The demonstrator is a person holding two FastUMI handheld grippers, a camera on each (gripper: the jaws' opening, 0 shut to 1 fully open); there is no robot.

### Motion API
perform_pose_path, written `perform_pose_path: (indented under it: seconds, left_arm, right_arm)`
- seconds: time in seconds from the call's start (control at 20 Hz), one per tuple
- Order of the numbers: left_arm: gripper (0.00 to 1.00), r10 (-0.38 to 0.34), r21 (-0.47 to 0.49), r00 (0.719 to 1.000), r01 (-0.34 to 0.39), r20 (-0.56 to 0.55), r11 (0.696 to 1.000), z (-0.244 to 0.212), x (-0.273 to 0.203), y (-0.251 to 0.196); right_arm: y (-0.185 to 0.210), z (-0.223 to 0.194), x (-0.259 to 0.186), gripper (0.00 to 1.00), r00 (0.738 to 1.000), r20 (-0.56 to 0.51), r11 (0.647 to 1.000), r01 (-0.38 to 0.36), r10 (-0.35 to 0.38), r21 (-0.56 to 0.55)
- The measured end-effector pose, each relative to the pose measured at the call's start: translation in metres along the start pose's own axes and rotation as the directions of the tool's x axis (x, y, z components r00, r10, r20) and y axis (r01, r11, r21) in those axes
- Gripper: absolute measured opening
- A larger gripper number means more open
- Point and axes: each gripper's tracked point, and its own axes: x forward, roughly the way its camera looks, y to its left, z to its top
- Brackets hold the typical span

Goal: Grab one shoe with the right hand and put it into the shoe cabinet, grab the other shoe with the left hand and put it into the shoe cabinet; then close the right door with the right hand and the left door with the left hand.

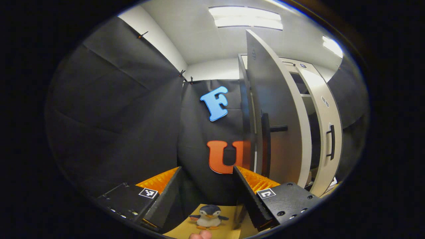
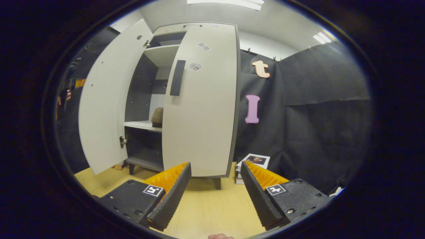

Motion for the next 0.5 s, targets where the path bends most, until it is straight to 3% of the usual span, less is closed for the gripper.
perform_pose_path:
  seconds: [0.05,0.25,0.5]
  left_arm:
    - [0.93,-0.001,-0.002,1.000,0.001,-0.005,1.000,0.000,-0.002,-0.001]
    - [0.92,-0.031,0.017,1.000,0.031,-0.001,0.999,0.007,-0.002,-0.020]
    - [0.93,-0.158,-0.056,0.987,0.156,-0.036,0.986,0.000,-0.002,-0.063]
  right_arm:
    - [0.000,0.000,0.001,0.98,1.000,0.003,1.000,-0.001,0.001,0.006]
    - [0.001,0.002,0.002,0.94,1.000,0.010,1.000,0.004,-0.004,0.015]
    - [-0.006,-0.001,0.007,0.94,1.000,-0.005,1.000,0.014,-0.014,0.028]
